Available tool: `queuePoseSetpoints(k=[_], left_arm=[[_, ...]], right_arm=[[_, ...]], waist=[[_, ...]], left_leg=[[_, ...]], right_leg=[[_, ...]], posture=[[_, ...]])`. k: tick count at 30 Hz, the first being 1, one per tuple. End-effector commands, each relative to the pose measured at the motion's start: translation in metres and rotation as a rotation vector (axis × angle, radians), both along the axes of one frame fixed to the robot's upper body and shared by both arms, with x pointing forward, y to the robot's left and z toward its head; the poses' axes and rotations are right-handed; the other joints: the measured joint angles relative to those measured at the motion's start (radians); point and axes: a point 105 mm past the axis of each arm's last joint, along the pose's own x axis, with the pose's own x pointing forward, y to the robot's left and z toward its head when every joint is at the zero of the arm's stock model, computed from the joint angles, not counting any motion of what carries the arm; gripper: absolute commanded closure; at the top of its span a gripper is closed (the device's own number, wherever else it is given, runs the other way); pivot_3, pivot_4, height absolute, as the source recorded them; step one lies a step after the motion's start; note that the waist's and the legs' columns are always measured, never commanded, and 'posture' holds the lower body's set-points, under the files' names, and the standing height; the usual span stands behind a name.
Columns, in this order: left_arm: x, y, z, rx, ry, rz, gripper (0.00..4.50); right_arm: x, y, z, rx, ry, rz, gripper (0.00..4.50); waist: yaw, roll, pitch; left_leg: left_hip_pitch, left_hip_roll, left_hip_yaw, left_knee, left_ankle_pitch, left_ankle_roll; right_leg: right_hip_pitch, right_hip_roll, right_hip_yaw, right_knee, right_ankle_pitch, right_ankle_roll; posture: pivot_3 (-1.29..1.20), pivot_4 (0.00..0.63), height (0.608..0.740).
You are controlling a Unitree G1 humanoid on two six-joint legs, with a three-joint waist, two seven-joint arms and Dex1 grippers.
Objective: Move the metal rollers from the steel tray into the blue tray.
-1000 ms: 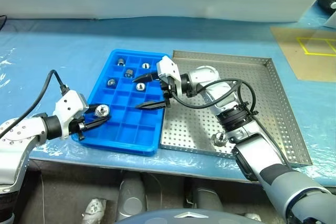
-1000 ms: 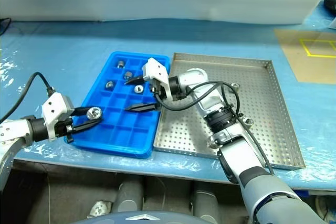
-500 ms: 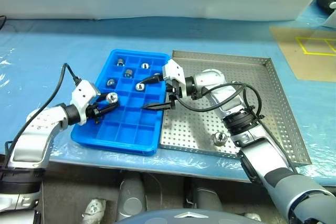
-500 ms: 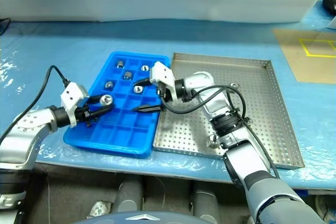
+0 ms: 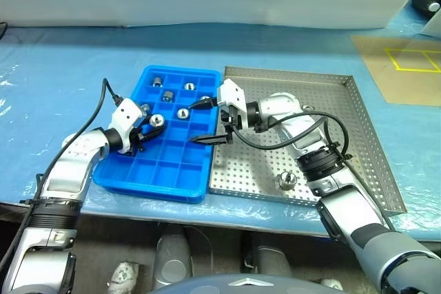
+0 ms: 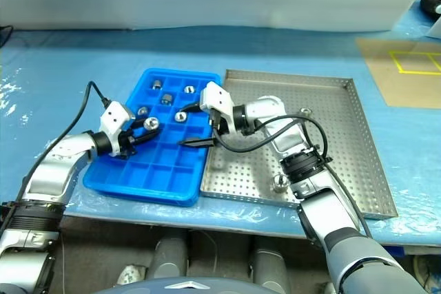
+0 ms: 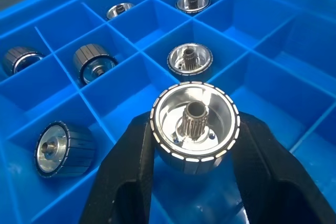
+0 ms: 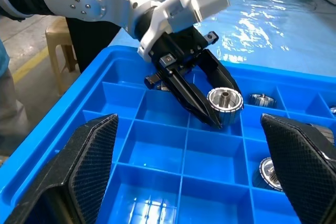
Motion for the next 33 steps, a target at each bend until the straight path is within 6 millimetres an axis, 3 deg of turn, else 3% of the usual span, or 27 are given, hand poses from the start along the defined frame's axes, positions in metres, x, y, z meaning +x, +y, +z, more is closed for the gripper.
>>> queuePoseSetpoints(k=[1, 7, 12, 18, 27, 30, 33], left_arm=[[0.004, -0.001, 0.006, 0.022, -0.030, 0.000, 2.79], [0.007, 0.003, -0.002, 0.035, -0.004, 0.018, 2.79], [0.008, 0.002, -0.001, 0.054, -0.010, 0.010, 1.16], [0.010, 0.003, 0.011, 0.034, -0.045, 0.011, 1.16], [0.029, -0.022, 0.101, -0.159, -0.300, -0.028, 1.16], [0.039, -0.035, 0.115, -0.180, -0.337, -0.055, 1.16], [0.046, -0.056, 0.118, -0.179, -0.331, -0.131, 1.16]], right_arm=[[-0.002, -0.002, 0.012, 0.034, -0.040, -0.002, 0.00], [-0.001, -0.003, 0.012, 0.038, -0.043, -0.020, 0.00], [0.001, -0.004, 0.012, 0.043, -0.044, -0.037, 0.00], [0.002, -0.004, 0.012, 0.044, -0.044, -0.044, 0.00], [0.005, -0.007, 0.016, 0.058, -0.051, -0.074, 0.00], [0.008, -0.013, 0.018, 0.058, -0.061, -0.105, 0.00], [0.011, -0.024, 0.019, 0.058, -0.071, -0.155, 0.00]], waist=[[-0.003, 0.000, 0.000], [-0.008, 0.000, 0.000], [-0.008, 0.000, 0.000], [-0.008, 0.000, 0.000], [-0.007, 0.000, 0.000], [-0.012, 0.000, 0.000], [-0.017, 0.000, 0.000]], left_leg=[[0.000, 0.000, 0.000, 0.000, 0.000, 0.000], [0.001, 0.000, -0.001, 0.000, 0.000, 0.000], [0.001, 0.000, -0.001, 0.000, 0.000, 0.000], [0.001, -0.001, -0.001, 0.000, 0.000, -0.001], [-0.001, 0.000, -0.002, 0.002, 0.001, -0.001], [-0.001, -0.001, -0.002, 0.002, 0.002, -0.003], [-0.001, -0.001, -0.002, 0.002, 0.002, -0.004]], right_leg=[[0.000, 0.000, 0.000, 0.000, 0.000, 0.000], [0.000, 0.000, 0.000, 0.002, 0.000, 0.000], [0.001, 0.000, 0.000, 0.002, 0.000, 0.000], [0.001, 0.000, 0.000, 0.002, 0.000, 0.000], [0.000, 0.000, -0.001, 0.002, 0.000, 0.000], [0.000, 0.000, 0.000, 0.002, 0.000, 0.000], [0.000, 0.000, 0.000, 0.002, 0.000, 0.000]], posture=[[0.14, 0.150, 0.740], [0.13, 0.150, 0.740], [0.13, 0.150, 0.740], [0.13, 0.150, 0.740], [0.07, 0.150, 0.740], [0.02, 0.150, 0.740], [-0.05, 0.150, 0.740]])
